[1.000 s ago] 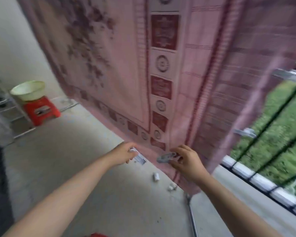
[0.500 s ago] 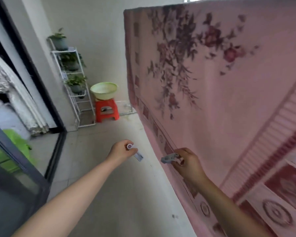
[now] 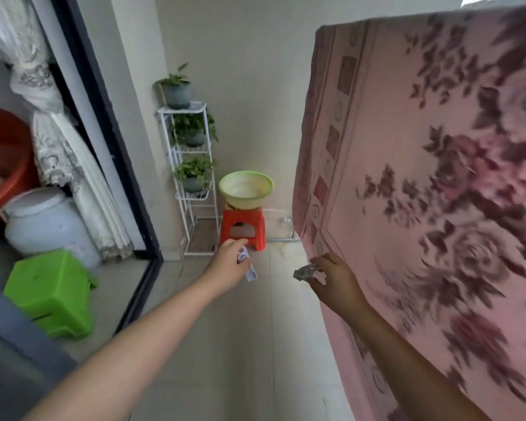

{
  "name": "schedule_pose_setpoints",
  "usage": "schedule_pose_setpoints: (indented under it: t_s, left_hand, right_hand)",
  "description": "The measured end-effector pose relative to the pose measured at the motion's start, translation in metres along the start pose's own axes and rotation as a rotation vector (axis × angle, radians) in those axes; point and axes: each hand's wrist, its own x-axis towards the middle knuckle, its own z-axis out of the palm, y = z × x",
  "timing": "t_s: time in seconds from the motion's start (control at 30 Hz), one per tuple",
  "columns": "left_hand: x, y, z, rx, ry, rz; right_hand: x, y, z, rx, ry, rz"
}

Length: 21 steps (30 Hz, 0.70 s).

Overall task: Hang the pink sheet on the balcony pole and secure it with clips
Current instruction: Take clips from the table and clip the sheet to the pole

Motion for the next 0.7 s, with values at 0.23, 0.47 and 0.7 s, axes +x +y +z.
schedule_pose_setpoints:
  t_s: [0.23,0.47,0.7]
  left_hand:
    - [0.219,-0.016,-0.068,-0.151,0.02,-0.014]
    - [0.447,-0.024,-0.07,-0.133,-0.029,0.046]
    - [0.679,-0.004,-0.083,-0.202,-0.096,0.004]
  right_hand:
    - [0.211,0.022,0.046,0.002,0.02,0.049]
    - [0.412,0.087,0.089,-0.046,0.041,0.048]
    - [0.637,0.155,0.106,-0.111,0.092,0.057]
